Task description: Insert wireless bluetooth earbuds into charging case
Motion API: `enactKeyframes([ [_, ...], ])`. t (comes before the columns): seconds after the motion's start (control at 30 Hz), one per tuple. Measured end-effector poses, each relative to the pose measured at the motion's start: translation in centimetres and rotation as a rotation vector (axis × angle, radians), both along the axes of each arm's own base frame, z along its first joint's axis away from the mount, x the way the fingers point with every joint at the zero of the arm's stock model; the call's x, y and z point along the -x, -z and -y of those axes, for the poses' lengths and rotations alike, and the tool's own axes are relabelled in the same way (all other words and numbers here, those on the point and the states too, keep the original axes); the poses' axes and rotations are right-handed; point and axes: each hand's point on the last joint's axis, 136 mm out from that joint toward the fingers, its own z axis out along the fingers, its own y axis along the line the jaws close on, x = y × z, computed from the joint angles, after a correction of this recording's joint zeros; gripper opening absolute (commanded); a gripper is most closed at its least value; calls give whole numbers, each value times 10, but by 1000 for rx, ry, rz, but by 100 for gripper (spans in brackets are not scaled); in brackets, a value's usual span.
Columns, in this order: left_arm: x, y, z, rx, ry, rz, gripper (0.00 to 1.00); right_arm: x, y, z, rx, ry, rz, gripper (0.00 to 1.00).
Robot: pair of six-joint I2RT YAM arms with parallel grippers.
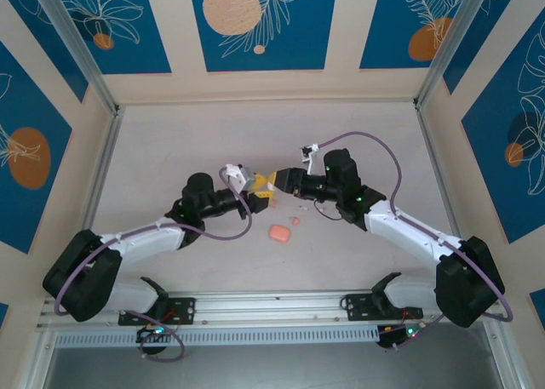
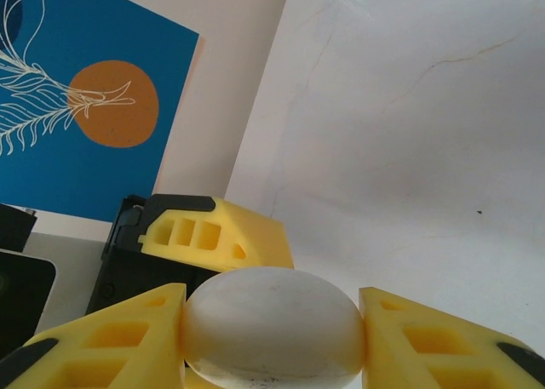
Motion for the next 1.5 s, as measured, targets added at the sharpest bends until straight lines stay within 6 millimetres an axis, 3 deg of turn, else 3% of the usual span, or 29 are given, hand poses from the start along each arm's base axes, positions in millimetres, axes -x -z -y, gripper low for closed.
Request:
enactKeyframes([
  [0.53, 0, -5, 2, 47, -4, -25, 16, -2, -1, -2, 13, 20, 27, 47],
  [0.6, 0, -4, 2, 43, -2, -30, 14, -2, 0, -2, 18, 21, 30, 51],
  [0.7, 2, -2, 3, 35, 12, -40, 13, 1, 0, 0, 32, 13, 50, 67],
  [0.9, 8, -1, 6, 13, 54, -66, 9, 13, -20, 21, 74, -15, 214, 70],
  [1.03, 16, -2, 9, 0, 110, -69, 9, 17, -49, 50, 101, -50, 425, 67],
  [1.13, 23, -2, 10, -3, 162, -68, 9, 20, -60, 73, 133, -106, 571, 65],
  [1.2, 29, -4, 11, -1, 199, -64, 9, 26, -58, 81, 168, -171, 655, 60],
  [1.37, 42, -14, 15, 19, 291, -43, 7, 55, -41, 75, 232, -398, 822, 57],
  [1.5, 49, -18, 17, 31, 339, -30, 7, 60, -41, 70, 259, -503, 890, 56],
])
